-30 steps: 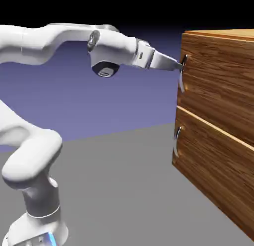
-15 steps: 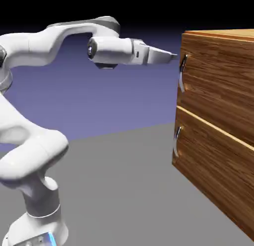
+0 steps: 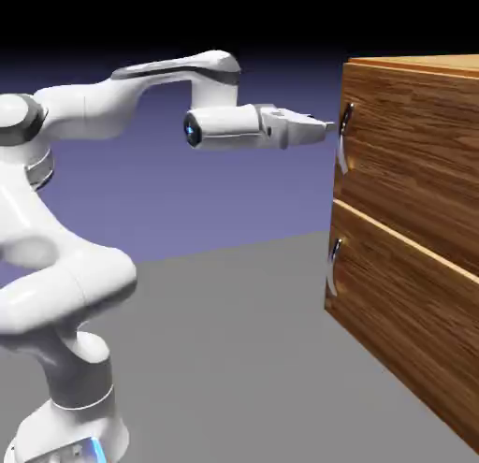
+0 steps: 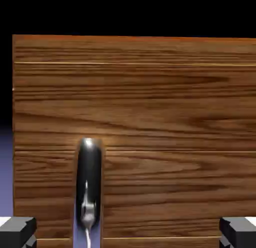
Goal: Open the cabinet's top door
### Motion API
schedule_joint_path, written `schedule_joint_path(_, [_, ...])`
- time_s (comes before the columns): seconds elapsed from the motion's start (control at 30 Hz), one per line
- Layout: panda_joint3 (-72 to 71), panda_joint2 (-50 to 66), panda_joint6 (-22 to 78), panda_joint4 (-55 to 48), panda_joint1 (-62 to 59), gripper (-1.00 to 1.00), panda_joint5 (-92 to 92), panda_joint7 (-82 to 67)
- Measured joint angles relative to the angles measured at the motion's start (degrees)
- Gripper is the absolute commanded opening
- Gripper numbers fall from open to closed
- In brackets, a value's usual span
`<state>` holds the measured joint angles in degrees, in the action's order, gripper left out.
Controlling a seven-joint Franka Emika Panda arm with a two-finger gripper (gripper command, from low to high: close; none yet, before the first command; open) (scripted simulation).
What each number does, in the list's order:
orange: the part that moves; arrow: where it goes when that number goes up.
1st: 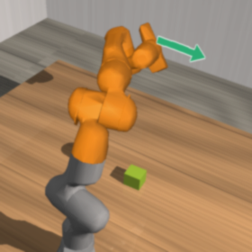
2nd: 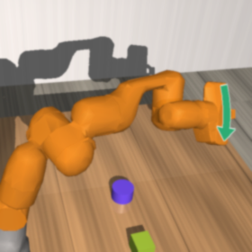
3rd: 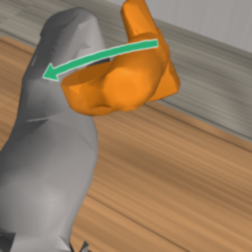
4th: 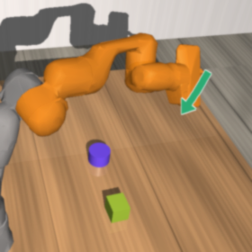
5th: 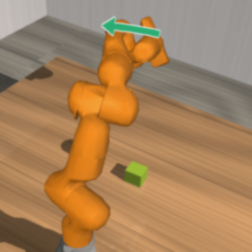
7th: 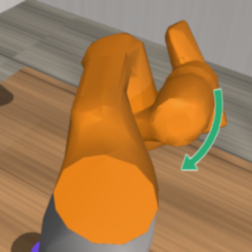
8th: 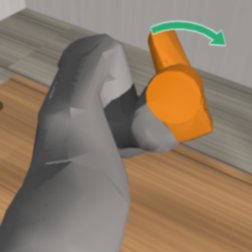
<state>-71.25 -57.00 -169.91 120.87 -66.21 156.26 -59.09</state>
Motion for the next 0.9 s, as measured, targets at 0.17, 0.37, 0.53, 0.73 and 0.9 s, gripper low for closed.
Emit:
schedule_joint_path(0.17, [-4.44,-1.52,0.26,-2.50,-4.17,0.00,9.75,-6.33])
schedule_joint_path(0.37, [-10.04,-0.21,0.21,-11.34,-14.43,-1.00,9.75,-5.86])
schedule_joint_path(0.53, [-5.44,2.90,4.90,-3.33,-6.17,-1.00,9.71,-10.23])
schedule_joint_path(0.73, [2.68,8.84,9.47,5.84,6.29,-1.00,9.70,-18.62])
schedule_joint_path(0.9, [10.75,10.52,13.03,13.10,16.67,-1.00,6.20,-20.27])
